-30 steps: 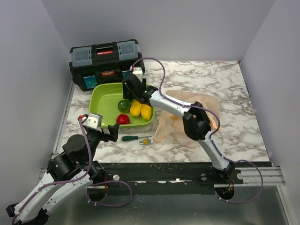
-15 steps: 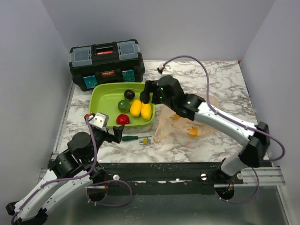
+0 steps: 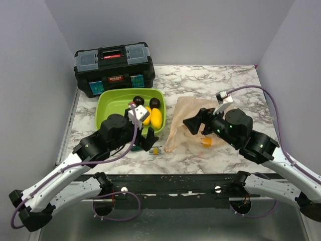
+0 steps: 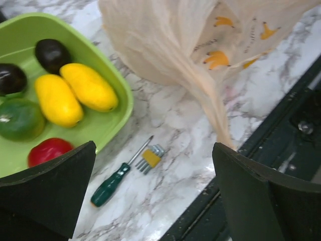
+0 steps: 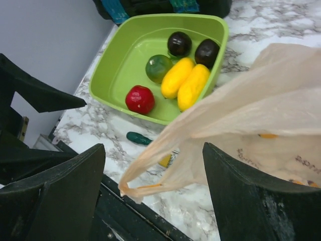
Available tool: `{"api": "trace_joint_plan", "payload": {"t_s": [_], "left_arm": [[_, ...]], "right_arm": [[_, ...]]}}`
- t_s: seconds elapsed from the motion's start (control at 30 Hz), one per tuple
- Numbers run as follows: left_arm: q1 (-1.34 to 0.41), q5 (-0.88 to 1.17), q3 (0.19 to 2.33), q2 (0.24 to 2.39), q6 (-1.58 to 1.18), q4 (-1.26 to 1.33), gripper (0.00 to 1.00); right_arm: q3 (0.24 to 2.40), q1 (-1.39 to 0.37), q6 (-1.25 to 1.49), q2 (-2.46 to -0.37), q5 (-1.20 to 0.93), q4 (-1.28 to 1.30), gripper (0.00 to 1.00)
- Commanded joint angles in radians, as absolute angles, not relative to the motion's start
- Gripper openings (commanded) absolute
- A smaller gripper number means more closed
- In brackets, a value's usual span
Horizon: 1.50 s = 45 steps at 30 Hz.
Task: Take the fake fruits out of the plastic bag
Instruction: Take out the fake fruit from the plastic bag.
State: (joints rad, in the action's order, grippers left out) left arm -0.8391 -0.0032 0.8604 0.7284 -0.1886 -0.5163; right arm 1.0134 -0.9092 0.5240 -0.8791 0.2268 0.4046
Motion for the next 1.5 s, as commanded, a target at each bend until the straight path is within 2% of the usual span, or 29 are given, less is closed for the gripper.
{"api": "trace_joint_plan", "payload": {"t_s": [0.0, 0.17, 0.37, 0.47, 0.6, 0.8, 0.87, 0.93, 1.07, 1.23, 1.47], "left_arm": [[-0.836, 0.23, 0.978, 0.925, -0.23, -0.498, 0.98], [-0.835, 0.256, 1.077, 1.116, -0.232, -0.558, 0.98], [-0.836, 0.301, 1.107, 1.236, -0.254, -0.584, 0.9], [-0.836, 0.355, 1.081, 1.243, -0.286, -0.558, 0.82], [-0.838, 0.423, 1.042, 1.247, -0.326, -0.509, 0.67], [-0.838, 0.403, 1.105, 1.278, -0.291, -0.556, 0.32], [-0.838, 0.381, 1.16, 1.301, -0.266, -0.607, 0.22], [-0.838, 0.362, 1.2, 1.318, -0.242, -0.639, 0.17], [-0.838, 0.35, 1.212, 1.328, -0.224, -0.642, 0.11], [-0.838, 0.356, 1.182, 1.302, -0.229, -0.577, 0.08], [-0.838, 0.353, 1.231, 1.311, -0.245, -0.585, 0.06]], "right_arm": [[0.95, -0.915, 0.601, -0.837, 0.344, 0.546, 0.8], [0.922, -0.914, 0.643, -0.877, 0.352, 0.577, 0.79], [0.932, -0.914, 0.72, -1.01, 0.555, 0.673, 0.77], [0.912, -0.914, 0.737, -1.035, 0.634, 0.659, 0.77], [0.862, -0.913, 0.706, -1.058, 0.685, 0.553, 0.77], [0.828, -0.913, 0.781, -1.149, 0.785, 0.487, 0.77], [0.814, -0.913, 0.798, -1.169, 0.803, 0.449, 0.72], [0.786, -0.913, 0.823, -1.181, 0.824, 0.392, 0.64], [0.724, -0.911, 0.888, -1.208, 0.905, 0.264, 0.57], [0.682, -0.887, 0.913, -1.288, 1.009, 0.113, 0.58], [0.686, -0.731, 0.878, -1.425, 0.939, 0.01, 0.56]]}}
